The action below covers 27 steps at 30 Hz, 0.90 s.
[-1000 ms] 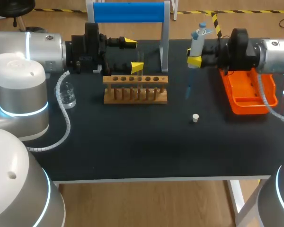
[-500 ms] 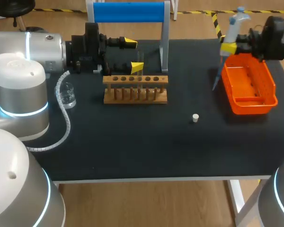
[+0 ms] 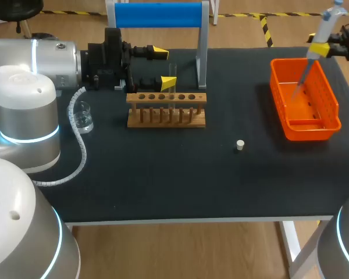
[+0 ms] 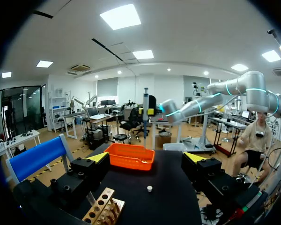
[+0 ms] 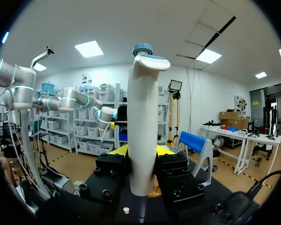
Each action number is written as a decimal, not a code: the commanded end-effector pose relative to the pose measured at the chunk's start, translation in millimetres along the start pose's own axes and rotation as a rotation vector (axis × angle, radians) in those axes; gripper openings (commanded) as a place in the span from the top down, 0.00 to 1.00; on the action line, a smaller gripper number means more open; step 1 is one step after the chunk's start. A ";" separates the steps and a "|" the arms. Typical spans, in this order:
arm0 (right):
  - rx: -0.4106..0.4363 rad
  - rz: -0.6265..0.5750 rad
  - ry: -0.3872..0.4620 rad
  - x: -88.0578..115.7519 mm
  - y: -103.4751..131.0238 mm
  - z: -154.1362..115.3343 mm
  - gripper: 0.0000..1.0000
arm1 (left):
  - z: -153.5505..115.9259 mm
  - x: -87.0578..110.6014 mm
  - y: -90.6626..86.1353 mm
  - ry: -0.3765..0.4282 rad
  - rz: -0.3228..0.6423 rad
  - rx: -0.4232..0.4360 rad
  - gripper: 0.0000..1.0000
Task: Invert the test tube, pick up the pipette, mount the tip to pipette, aspirate from beaker and dispense into the tube, eject the tip, return the pipette, and cap with the stopper.
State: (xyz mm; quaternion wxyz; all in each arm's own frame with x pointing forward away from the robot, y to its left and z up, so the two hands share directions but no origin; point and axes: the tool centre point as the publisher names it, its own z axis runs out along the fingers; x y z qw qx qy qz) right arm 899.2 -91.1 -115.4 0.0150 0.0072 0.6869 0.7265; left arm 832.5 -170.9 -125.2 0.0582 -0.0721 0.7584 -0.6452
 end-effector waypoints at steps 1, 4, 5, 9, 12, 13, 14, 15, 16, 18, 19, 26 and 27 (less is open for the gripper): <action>0.009 -0.012 0.042 -10.5 0.7 -21.4 1.00 | 0.6 0.2 0.9 -0.002 0.001 0.003 0.00; 0.006 -0.014 0.056 -14.7 0.2 -32.0 1.00 | 0.6 0.2 0.9 -0.002 0.001 0.003 0.00; 0.012 -0.018 0.063 -16.1 -0.3 -35.1 1.00 | 0.6 0.2 0.9 -0.002 0.001 0.003 0.00; 0.024 -0.024 0.078 -19.9 -2.4 -46.2 1.00 | 0.6 0.2 0.9 -0.002 0.001 0.003 0.00; 0.028 -0.030 0.088 -22.4 -3.8 -53.4 1.00 | 0.6 0.2 0.9 -0.002 0.001 0.003 0.00; 0.025 -0.030 0.092 -23.3 -4.3 -55.5 1.00 | 0.6 0.2 0.9 -0.002 0.001 0.003 0.00; 0.025 -0.031 0.094 -24.2 -5.2 -57.5 1.00 | 0.6 0.2 0.9 -0.002 0.001 0.003 0.00; 0.026 -0.034 0.097 -25.0 -6.3 -59.0 1.00 | 0.6 0.2 0.9 -0.002 0.001 0.003 0.00; 0.026 -0.033 0.105 -25.4 -7.6 -60.5 1.00 | 0.6 0.2 0.9 -0.002 0.001 0.003 0.00; 0.026 -0.033 0.108 -26.3 -11.0 -63.7 1.00 | 0.6 0.2 0.9 -0.002 0.001 0.003 0.00; 0.022 -0.029 0.113 -26.8 -12.6 -65.0 1.00 | 0.6 0.2 0.9 -0.002 0.001 0.003 0.00; 0.027 -0.023 0.122 -28.9 -26.0 -70.4 1.00 | 0.6 0.2 0.9 -0.002 0.001 0.003 0.00; 0.028 -0.023 0.124 -29.2 -28.7 -70.9 1.00 | 0.6 0.2 0.9 -0.002 0.001 0.003 0.00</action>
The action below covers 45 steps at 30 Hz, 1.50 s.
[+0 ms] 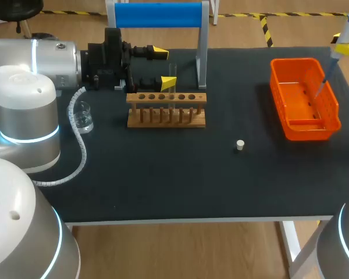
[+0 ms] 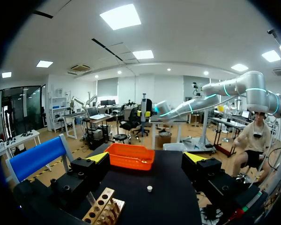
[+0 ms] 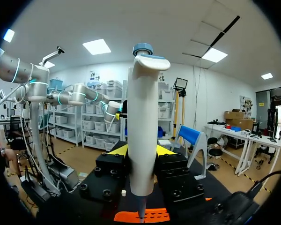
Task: Invert the test tube, pick up the pipette, mount the tip to pipette, aspirate from beaker and dispense into the tube, eject the tip, return the pipette, and cap with the stopper.
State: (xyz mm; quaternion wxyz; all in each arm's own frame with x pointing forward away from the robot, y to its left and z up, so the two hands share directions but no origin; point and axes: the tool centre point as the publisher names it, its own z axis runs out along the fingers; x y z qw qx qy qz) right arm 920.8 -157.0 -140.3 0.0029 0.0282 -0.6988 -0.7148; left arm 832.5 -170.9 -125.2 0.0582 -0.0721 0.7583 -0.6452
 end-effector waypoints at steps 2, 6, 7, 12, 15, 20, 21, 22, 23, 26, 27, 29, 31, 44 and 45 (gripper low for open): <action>-0.002 0.001 0.050 -5.7 -10.8 -4.9 1.00 | 0.6 0.2 0.9 -0.002 0.001 0.003 0.00; 0.005 0.000 0.053 -8.2 -17.3 -6.3 1.00 | 0.6 0.2 0.9 -0.002 0.001 0.003 0.00; 0.004 -0.002 0.053 -8.7 -18.0 -6.5 1.00 | 0.6 0.2 0.9 -0.002 0.001 0.003 0.00; 0.009 -0.019 0.056 -14.6 -23.4 -6.9 1.00 | 0.6 0.2 0.9 -0.002 0.001 0.003 0.00; 0.011 -0.023 0.062 -18.5 -25.9 -6.5 1.00 | 0.6 0.2 0.9 -0.002 0.001 0.003 0.00; 0.014 -0.029 0.075 -25.7 -28.3 -6.4 1.00 | 0.6 0.2 0.9 -0.002 0.001 0.003 0.00; 0.013 -0.029 0.076 -27.0 -28.6 -6.7 1.00 | 0.6 0.2 0.9 -0.002 0.001 0.003 0.00; 0.011 -0.029 0.077 -28.9 -29.3 -7.2 1.00 | 0.6 0.2 0.9 -0.002 0.001 0.003 0.00; 0.011 -0.029 0.078 -30.1 -30.0 -7.5 1.00 | 0.6 0.2 0.9 -0.002 0.001 0.003 0.00; 0.007 -0.029 0.080 -32.8 -31.6 -8.0 1.00 | 0.6 0.2 0.9 -0.002 0.001 0.003 0.00; 0.006 -0.029 0.081 -33.4 -32.0 -8.0 1.00 | 0.6 0.2 0.9 -0.002 0.001 0.003 0.00; 0.004 -0.030 0.083 -34.2 -32.3 -8.0 1.00 | 0.6 0.2 0.9 -0.002 0.001 0.003 0.00; 0.001 -0.032 0.085 -34.5 -32.4 -8.0 1.00 | 0.6 0.2 0.9 -0.002 0.001 0.003 0.00; 0.014 -0.031 0.086 -33.3 -33.6 -8.1 1.00 | 0.6 0.2 0.9 -0.002 0.001 0.003 0.00; 0.014 -0.031 0.086 -33.3 -33.6 -8.1 1.00 | 0.6 0.2 0.9 -0.002 0.001 0.003 0.00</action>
